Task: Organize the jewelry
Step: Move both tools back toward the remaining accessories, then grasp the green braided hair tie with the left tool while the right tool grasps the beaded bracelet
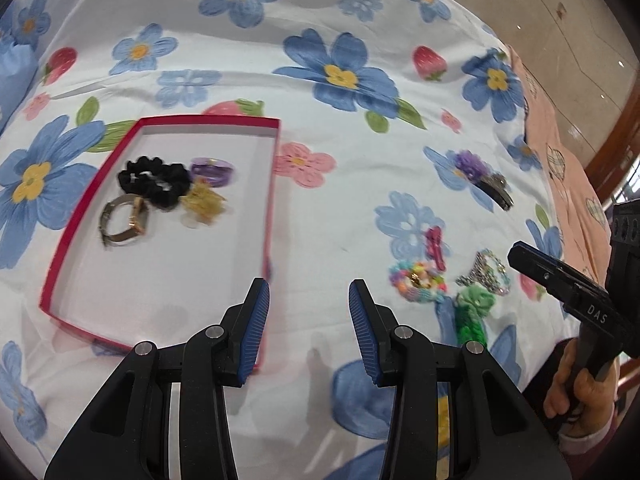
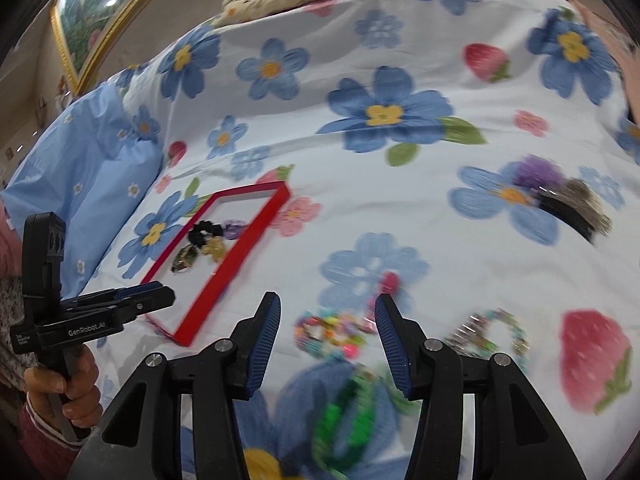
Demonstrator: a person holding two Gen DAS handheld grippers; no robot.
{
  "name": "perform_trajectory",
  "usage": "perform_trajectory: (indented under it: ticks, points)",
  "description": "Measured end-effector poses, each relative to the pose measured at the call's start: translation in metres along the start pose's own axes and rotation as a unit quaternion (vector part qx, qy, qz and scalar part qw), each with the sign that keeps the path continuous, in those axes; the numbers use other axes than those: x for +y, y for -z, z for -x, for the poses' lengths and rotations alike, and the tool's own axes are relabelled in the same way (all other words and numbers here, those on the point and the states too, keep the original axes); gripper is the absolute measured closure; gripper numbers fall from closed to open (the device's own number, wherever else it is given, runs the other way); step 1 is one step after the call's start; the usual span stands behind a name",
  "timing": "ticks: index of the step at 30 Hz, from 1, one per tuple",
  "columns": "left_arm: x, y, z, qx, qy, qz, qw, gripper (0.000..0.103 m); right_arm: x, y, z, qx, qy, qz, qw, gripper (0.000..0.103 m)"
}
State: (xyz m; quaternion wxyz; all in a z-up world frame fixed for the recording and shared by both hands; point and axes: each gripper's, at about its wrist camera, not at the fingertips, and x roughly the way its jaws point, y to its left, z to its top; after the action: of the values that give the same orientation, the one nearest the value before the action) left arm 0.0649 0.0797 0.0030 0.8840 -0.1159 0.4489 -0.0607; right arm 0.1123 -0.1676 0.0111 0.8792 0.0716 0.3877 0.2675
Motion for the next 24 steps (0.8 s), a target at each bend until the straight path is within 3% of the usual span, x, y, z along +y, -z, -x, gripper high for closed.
perform_trajectory:
  ticks: [16,24]
  points:
    - [-0.054,0.017,-0.023,0.028,0.027,-0.047,0.9981,0.06,-0.069,0.053,0.037,0.008,0.051,-0.058,0.997,0.051]
    - [-0.098,0.027,-0.038,0.055,0.065,-0.09,0.9924,0.06,-0.085,0.059,0.034,0.013,0.055,-0.071,0.996,0.051]
